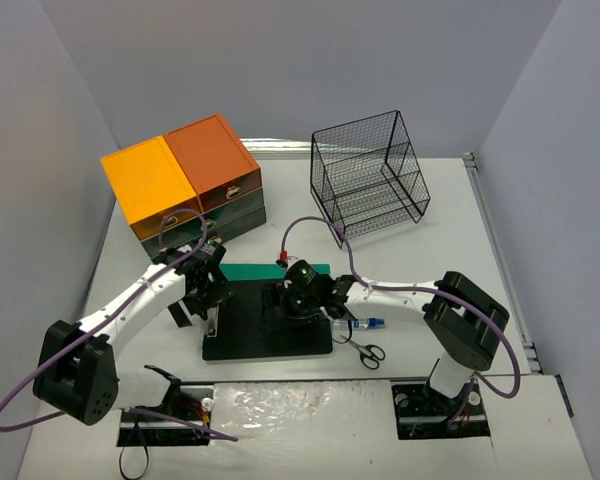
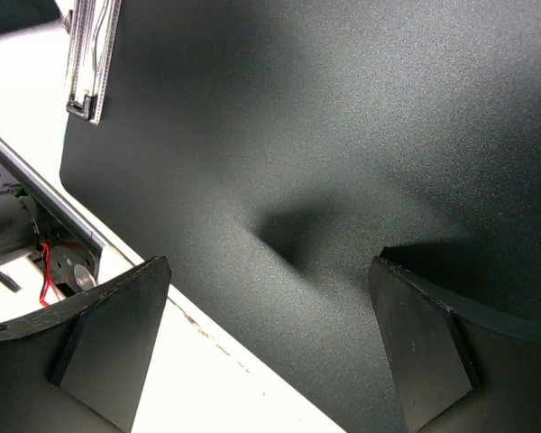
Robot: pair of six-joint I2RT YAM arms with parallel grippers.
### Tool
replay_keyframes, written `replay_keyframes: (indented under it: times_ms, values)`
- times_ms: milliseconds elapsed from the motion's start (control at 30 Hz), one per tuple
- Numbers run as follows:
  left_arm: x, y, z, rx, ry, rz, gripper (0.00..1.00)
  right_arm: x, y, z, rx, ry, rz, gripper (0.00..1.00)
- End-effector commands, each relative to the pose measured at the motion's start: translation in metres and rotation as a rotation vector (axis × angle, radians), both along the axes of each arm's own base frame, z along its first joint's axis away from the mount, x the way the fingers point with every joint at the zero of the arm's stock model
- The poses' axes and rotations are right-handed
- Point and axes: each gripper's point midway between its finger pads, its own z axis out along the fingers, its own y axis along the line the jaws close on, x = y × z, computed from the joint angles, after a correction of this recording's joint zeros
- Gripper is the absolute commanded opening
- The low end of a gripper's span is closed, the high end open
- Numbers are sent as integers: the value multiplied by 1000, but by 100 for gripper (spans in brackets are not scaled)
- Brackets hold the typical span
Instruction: Organize the desk
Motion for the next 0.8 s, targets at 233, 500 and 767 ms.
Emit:
replay_keyframes:
  times_ms: [233, 500, 767]
  values:
    - [9, 11, 14, 105, 24, -82, 87, -9, -15, -12, -47, 14, -18, 89]
    - [-5, 10, -3, 77, 64, -88, 79, -9, -15, -13, -40, 17, -26, 89]
    - [-5, -3, -19, 13, 60, -117, 78, -9, -12, -10, -31, 15, -27, 89]
